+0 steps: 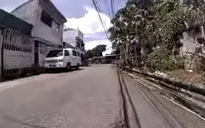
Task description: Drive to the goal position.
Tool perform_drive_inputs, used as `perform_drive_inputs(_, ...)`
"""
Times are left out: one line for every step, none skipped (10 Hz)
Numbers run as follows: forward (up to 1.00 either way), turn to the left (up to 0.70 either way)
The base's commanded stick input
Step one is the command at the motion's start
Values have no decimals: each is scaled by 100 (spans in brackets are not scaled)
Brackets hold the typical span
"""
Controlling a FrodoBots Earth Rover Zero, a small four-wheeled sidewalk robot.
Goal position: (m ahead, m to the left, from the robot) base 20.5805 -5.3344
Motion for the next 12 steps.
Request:
perform_drive_inputs(85, 0)
perform_drive_inputs(85, 0)
perform_drive_inputs(85, 0)
perform_drive_inputs(85, 0)
perform_drive_inputs(85, 0)
perform_drive_inputs(85, 0)
perform_drive_inputs(85, 0)
perform_drive_inputs(85, 0)
perform_drive_inputs(85, 0)
perform_drive_inputs(85, 0)
perform_drive_inputs(85, 0)
perform_drive_inputs(85, 0)
